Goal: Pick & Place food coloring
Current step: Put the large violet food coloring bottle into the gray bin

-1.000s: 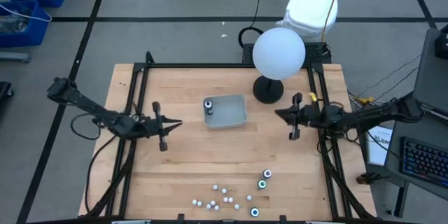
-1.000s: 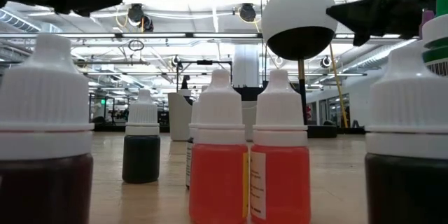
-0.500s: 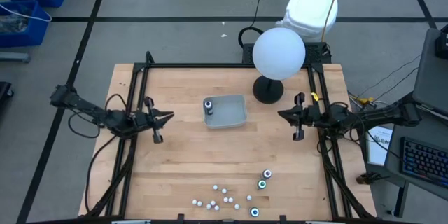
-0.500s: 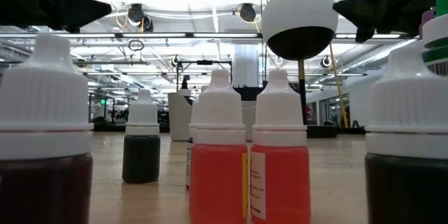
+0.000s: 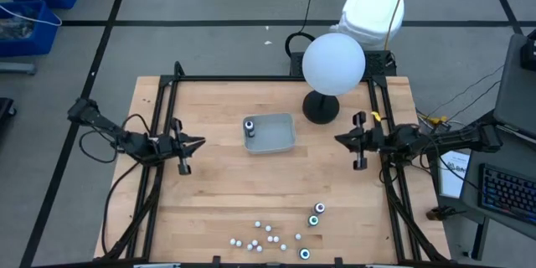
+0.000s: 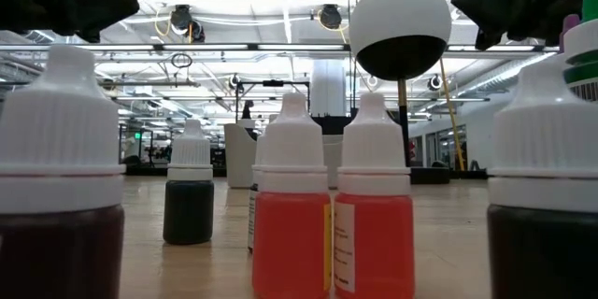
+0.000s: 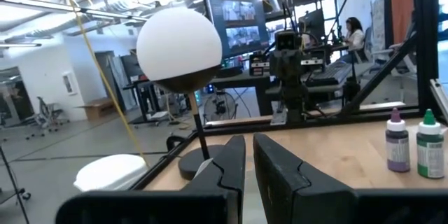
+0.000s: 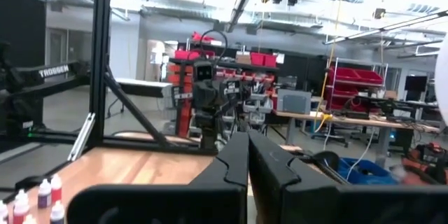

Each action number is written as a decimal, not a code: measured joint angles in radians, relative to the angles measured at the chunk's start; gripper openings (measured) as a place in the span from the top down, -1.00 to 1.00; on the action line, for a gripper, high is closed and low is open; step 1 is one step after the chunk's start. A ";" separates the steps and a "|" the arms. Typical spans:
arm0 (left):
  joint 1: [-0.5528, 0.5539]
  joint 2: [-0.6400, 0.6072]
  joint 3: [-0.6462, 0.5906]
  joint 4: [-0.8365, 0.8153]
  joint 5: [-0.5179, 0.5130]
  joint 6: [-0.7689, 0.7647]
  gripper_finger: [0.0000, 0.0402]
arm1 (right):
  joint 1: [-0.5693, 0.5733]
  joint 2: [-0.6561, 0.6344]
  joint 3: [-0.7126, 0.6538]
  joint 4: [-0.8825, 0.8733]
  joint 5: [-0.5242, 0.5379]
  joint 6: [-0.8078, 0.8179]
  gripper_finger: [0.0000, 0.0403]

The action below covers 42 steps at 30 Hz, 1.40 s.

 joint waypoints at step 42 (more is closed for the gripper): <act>0.000 0.001 0.000 -0.037 0.002 -0.117 0.80 | 0.426 0.268 0.245 -0.105 0.262 -0.129 0.97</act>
